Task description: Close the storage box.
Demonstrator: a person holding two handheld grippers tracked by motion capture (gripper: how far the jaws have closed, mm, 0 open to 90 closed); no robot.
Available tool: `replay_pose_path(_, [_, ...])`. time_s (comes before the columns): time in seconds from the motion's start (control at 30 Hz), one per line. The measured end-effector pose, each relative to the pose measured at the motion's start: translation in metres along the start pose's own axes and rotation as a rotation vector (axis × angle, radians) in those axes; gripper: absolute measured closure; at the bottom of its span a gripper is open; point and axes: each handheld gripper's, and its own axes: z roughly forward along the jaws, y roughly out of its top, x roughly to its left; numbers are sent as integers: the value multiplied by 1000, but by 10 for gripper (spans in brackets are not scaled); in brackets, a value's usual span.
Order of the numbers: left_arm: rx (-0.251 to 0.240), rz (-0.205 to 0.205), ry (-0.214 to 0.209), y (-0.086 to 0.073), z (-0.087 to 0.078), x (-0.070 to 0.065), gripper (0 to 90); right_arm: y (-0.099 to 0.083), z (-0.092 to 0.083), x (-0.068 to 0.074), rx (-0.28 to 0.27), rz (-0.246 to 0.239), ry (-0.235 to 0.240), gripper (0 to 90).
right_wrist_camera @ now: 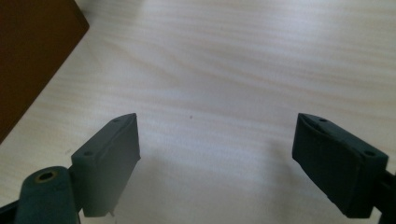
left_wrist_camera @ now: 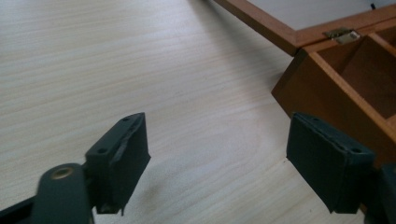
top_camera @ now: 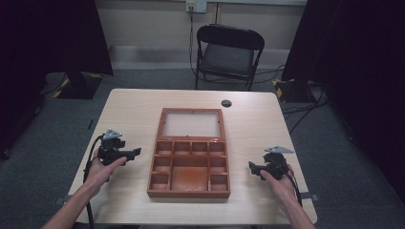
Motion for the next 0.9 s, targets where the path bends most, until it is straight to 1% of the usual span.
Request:
replay_pose_path(0.03, [0, 0, 0, 0, 0, 0, 222, 0, 0, 0, 0, 0, 0, 145])
replay_pose_path(0.07, [6, 24, 6, 4, 0, -1, 224, 6, 0, 1, -23, -12, 19, 145])
replay_pose_path(0.1, [-43, 28, 26, 8, 0, -3, 229, 9, 0, 2, -31, -14, 30, 145])
replay_pose_path(0.13, [-35, 30, 11, 11, 1, -4, 229, 13, 1, 3, -41, -19, 33, 146])
replay_pose_path(0.17, [-35, 30, 11, 11, 1, -4, 224, 13, 1, 3, -41, -19, 33, 146])
replay_pose_path(0.2, [2, 63, -9, 18, 4, -7, 218, 21, 4, 6, -45, -27, 39, 146])
replay_pose_path(0.23, [2, 63, -9, 18, 4, -7, 218, 24, 5, 7, -43, -34, 40, 147])
replay_pose_path(0.27, [-13, 64, -2, 19, 4, -8, 218, 24, 5, 7, -43, -34, 40, 147])
replay_pose_path(0.3, [-34, 47, -11, 21, 6, -12, 228, 33, 6, 10, -51, -43, 61, 152])
replay_pose_path(0.33, [-34, 47, -11, 21, 6, -12, 228, 33, 6, 10, -51, -43, 61, 152])
replay_pose_path(0.37, [-28, 55, -8, 23, 6, -13, 228, 39, 6, 11, -63, -50, 55, 151])
replay_pose_path(0.4, [-15, 61, -21, 24, 8, -15, 226, 44, 6, 12, -72, -59, 54, 153])
replay_pose_path(0.43, [1, 66, -31, 27, 9, -16, 220, 55, 6, 12, -95, -53, 81, 155])
replay_pose_path(0.47, [6, 66, -38, 29, 11, -16, 220, 55, 6, 12, -95, -53, 81, 155])
replay_pose_path(0.5, [2, 63, -37, 32, 12, -17, 221, 61, 6, 13, -100, -37, 94, 156])
replay_pose_path(0.53, [-27, 54, -26, 34, 13, -17, 220, 67, 6, 14, -100, -37, 103, 156])
replay_pose_path(0.57, [-45, 49, -23, 36, 13, -17, 227, 74, 8, 15, -108, -31, 117, 157])
replay_pose_path(0.6, [-45, 45, -25, 38, 15, -18, 232, 83, 11, 18, -105, -10, 141, 158])
replay_pose_path(0.63, [-25, 50, -34, 42, 17, -18, 228, 87, 13, 19, -105, -12, 151, 157])
replay_pose_path(0.67, [-23, 46, -36, 45, 19, -18, 234, 92, 15, 21, -104, -9, 165, 160])
replay_pose_path(0.7, [-23, 56, -20, 49, 21, -18, 234, 92, 15, 21, -104, -9, 165, 160])
replay_pose_path(0.73, [-23, 61, 0, 52, 23, -19, 252, 101, 20, 25, -86, -14, 181, 164])
replay_pose_path(0.77, [-24, 51, -11, 55, 26, -19, 252, 101, 20, 25, -86, -14, 181, 164])
replay_pose_path(0.8, [-5, 50, -26, 61, 34, -20, 256, 111, 20, 26, -94, -1, 205, 157])
replay_pose_path(0.83, [-5, 50, -26, 61, 34, -20, 256, 115, 19, 26, -96, 3, 206, 157])
replay_pose_path(0.87, [4, 61, -23, 64, 37, -21, 256, 119, 20, 27, -91, -6, 208, 156])
replay_pose_path(0.9, [0, 54, -29, 67, 41, -21, 256, 119, 20, 27, -91, -6, 208, 156])
